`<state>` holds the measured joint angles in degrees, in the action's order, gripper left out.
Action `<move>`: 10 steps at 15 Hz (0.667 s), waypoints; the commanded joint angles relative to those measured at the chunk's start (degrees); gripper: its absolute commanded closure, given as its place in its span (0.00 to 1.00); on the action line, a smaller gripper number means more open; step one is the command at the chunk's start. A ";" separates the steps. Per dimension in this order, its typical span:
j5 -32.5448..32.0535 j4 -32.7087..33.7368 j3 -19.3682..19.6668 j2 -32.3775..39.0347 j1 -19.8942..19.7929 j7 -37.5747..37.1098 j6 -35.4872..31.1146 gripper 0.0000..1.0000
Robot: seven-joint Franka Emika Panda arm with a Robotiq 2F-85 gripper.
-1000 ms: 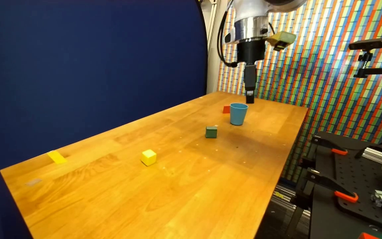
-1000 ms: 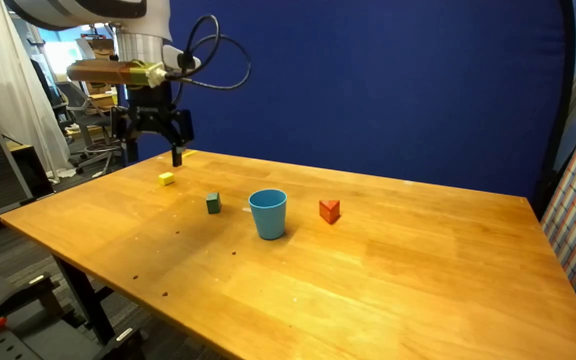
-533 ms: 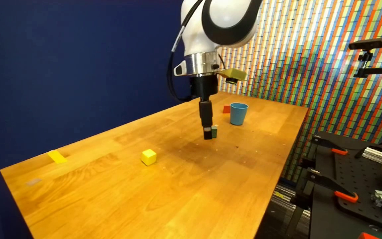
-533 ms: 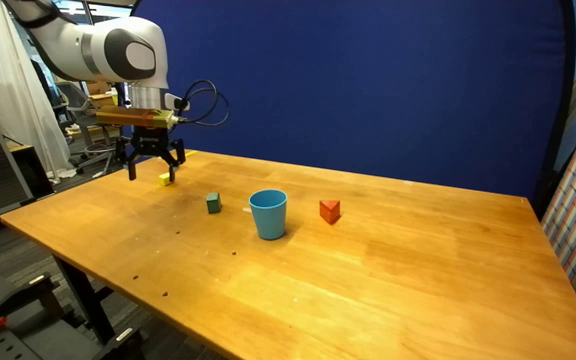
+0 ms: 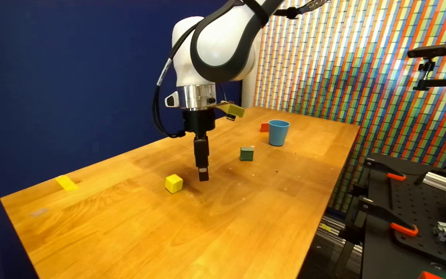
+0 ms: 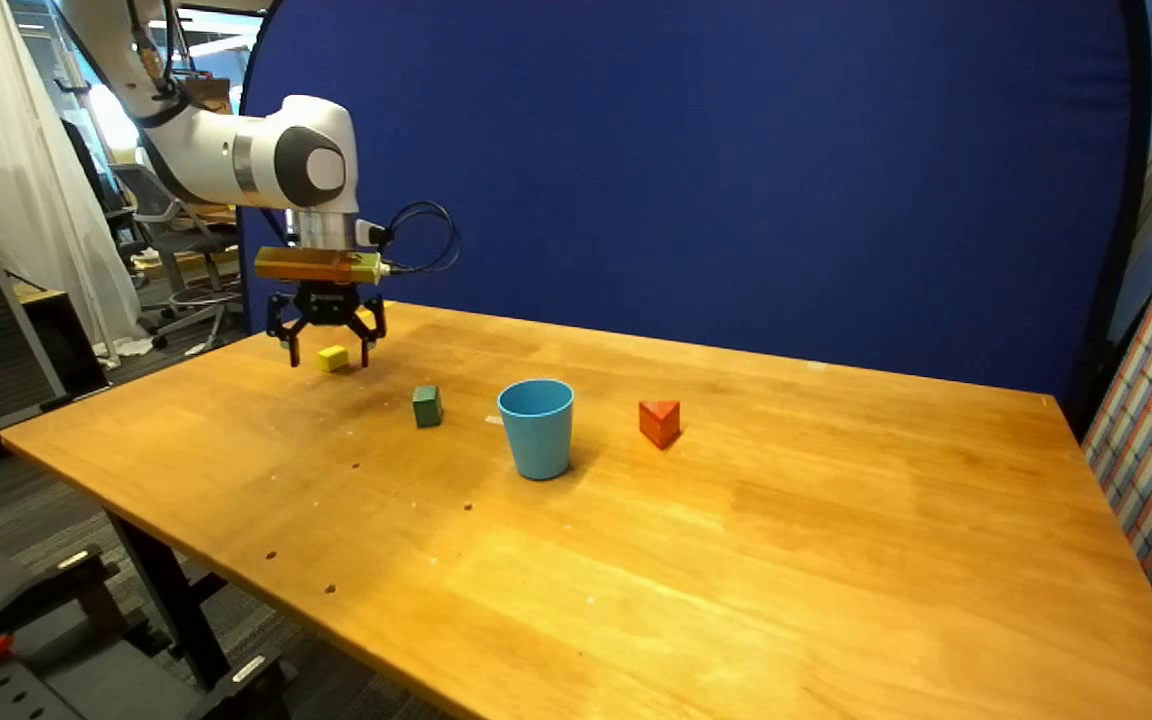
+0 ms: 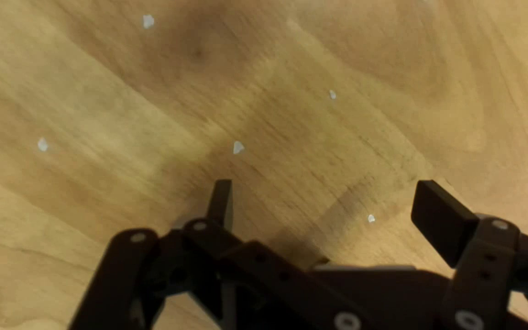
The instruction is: Put the yellow cube inside the cup
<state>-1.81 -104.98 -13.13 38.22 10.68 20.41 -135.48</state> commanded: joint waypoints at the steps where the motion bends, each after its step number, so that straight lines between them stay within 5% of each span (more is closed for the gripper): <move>1: -1.47 7.69 -0.79 5.47 0.54 1.49 1.11 0.00; 10: -4.40 16.02 -0.83 12.73 4.03 1.33 -0.95 0.00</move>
<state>-4.56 -93.31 -13.84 47.83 13.49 21.85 -135.52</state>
